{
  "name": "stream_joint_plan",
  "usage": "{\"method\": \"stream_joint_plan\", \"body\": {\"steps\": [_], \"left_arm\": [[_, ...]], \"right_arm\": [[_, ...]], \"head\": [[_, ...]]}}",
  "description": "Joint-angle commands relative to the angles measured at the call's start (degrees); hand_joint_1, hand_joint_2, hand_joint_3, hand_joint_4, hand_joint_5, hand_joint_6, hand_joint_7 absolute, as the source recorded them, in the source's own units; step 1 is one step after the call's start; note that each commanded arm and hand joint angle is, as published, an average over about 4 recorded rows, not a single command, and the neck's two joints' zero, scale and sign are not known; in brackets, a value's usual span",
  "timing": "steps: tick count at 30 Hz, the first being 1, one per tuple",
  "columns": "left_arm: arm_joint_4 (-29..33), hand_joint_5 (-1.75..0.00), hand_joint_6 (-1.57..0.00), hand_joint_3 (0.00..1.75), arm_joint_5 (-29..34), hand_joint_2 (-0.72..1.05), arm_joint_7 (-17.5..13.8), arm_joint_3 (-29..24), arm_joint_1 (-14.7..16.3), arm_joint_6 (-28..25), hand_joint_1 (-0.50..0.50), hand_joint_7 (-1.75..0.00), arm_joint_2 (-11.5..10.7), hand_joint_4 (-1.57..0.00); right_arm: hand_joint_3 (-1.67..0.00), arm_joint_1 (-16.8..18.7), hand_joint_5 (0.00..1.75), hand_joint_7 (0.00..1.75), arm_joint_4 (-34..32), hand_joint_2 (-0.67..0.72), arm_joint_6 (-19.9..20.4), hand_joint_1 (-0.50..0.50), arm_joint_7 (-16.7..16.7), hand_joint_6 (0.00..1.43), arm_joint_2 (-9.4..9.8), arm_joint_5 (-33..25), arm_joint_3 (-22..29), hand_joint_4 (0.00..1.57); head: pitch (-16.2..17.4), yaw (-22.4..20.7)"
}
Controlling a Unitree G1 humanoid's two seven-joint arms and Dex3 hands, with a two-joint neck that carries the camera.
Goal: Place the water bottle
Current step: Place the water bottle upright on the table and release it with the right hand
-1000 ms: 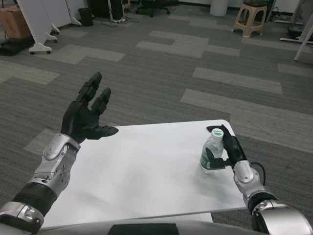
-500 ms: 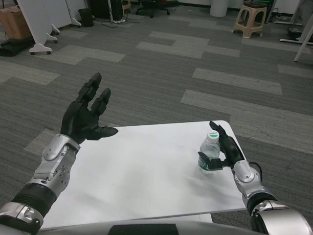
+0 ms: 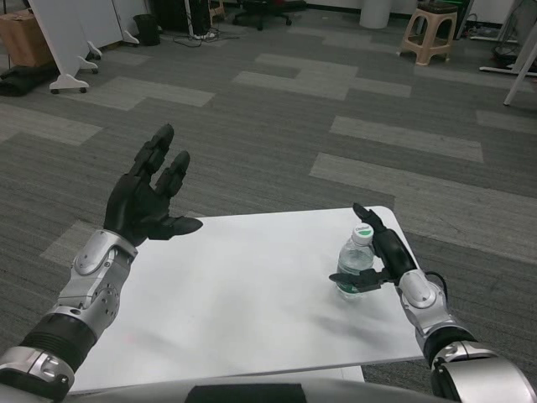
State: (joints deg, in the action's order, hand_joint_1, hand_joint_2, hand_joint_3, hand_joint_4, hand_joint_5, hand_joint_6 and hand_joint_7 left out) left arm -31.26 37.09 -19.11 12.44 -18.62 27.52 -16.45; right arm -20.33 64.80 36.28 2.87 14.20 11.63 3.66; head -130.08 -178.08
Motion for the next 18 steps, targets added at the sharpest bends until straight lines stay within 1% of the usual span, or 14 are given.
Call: {"method": "stream_joint_plan", "body": {"steps": [1, 5, 9, 13, 18], "left_arm": [[0.32, 0.00, 0.00, 0.09, 0.18, 0.34, 0.21, -0.22, -0.11, 0.25, -0.50, 0.00, -0.25, 0.00], [0.32, 0.00, 0.00, 0.09, 0.18, 0.34, 0.21, -0.22, -0.11, 0.25, -0.50, 0.00, -0.25, 0.00], [0.32, 0.00, 0.00, 0.09, 0.18, 0.34, 0.21, -0.25, -0.11, 0.25, -0.50, 0.00, -0.25, 0.00], [0.32, 0.00, 0.00, 0.09, 0.24, 0.34, 0.21, -0.25, -0.11, 0.25, -0.50, 0.00, -0.25, 0.00], [0.32, 0.00, 0.00, 0.09, 0.26, 0.34, 0.21, -0.22, -0.11, 0.25, -0.50, 0.00, -0.25, 0.00]], "right_arm": [[-0.32, -0.13, 0.00, 0.00, -1.15, -0.16, 0.28, -0.21, 0.65, 0.00, 0.87, -1.45, 0.95, 0.00], [-0.32, 0.40, 0.00, 0.00, -2.23, -0.16, 0.28, -0.21, 1.51, 0.00, 1.27, -2.71, 2.25, 0.00], [-0.32, 1.28, 0.00, 0.00, -4.05, -0.16, 0.28, -0.17, 1.99, 0.00, 1.66, -2.84, 3.83, 0.01], [-0.24, 2.04, 0.00, 0.00, -6.05, -0.16, 0.28, -0.17, 2.56, 0.00, 1.79, -3.83, 4.55, 0.00], [-0.24, 3.28, 0.00, 0.00, -8.93, -0.16, 0.17, -0.17, 3.53, 0.00, 2.01, -5.56, 5.65, 0.00]], "head": [[-0.04, -0.05], [-0.04, 0.05], [-0.03, 0.02], [-0.02, 0.06], [0.04, -0.05]]}}
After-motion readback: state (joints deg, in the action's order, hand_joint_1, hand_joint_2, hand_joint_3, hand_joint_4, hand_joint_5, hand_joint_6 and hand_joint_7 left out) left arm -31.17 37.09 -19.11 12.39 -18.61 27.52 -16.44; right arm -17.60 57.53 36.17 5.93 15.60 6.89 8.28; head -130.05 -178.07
